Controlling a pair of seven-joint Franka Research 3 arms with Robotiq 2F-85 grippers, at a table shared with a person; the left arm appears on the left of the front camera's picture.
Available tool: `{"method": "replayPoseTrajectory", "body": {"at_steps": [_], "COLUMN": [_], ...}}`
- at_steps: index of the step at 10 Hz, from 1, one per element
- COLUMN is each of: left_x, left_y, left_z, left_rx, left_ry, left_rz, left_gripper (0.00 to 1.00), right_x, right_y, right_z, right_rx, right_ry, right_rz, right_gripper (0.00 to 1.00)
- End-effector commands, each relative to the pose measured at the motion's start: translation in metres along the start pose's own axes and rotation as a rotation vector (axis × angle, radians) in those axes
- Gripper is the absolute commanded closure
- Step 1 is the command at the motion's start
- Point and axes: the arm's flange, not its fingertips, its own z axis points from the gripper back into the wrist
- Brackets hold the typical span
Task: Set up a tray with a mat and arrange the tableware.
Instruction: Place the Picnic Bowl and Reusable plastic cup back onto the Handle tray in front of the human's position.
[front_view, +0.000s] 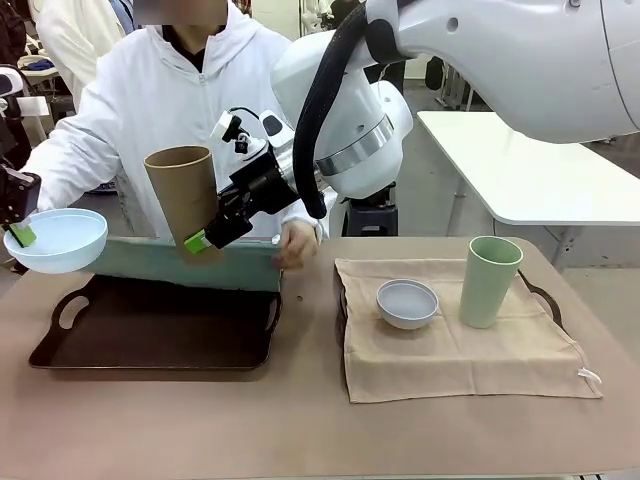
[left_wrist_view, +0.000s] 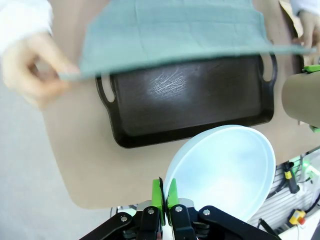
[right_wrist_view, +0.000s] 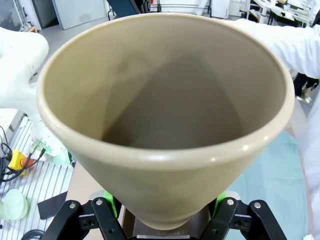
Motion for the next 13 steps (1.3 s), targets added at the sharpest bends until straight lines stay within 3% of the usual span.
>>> {"method": "replayPoseTrajectory", "body": {"at_steps": [1,13], "left_x": [0.0014,0.0014], "left_y": [0.0004,0.0004], "left_z": [0.0002,0.0002], "left_rx": [0.0,0.0], "left_ry": [-0.006,-0.006], "left_rz": [-0.007,-0.007], "left_gripper": [1.0,1.0], "right_x": [0.0009,0.0009], "right_y": [-0.0009,-0.0009], "right_z": [-0.0011,-0.0011], "right_rx": [-0.001,-0.001], "right_ry": [-0.017,-0.017], "right_rz": [0.0,0.0], "right_gripper": [0.38,0.38]}}
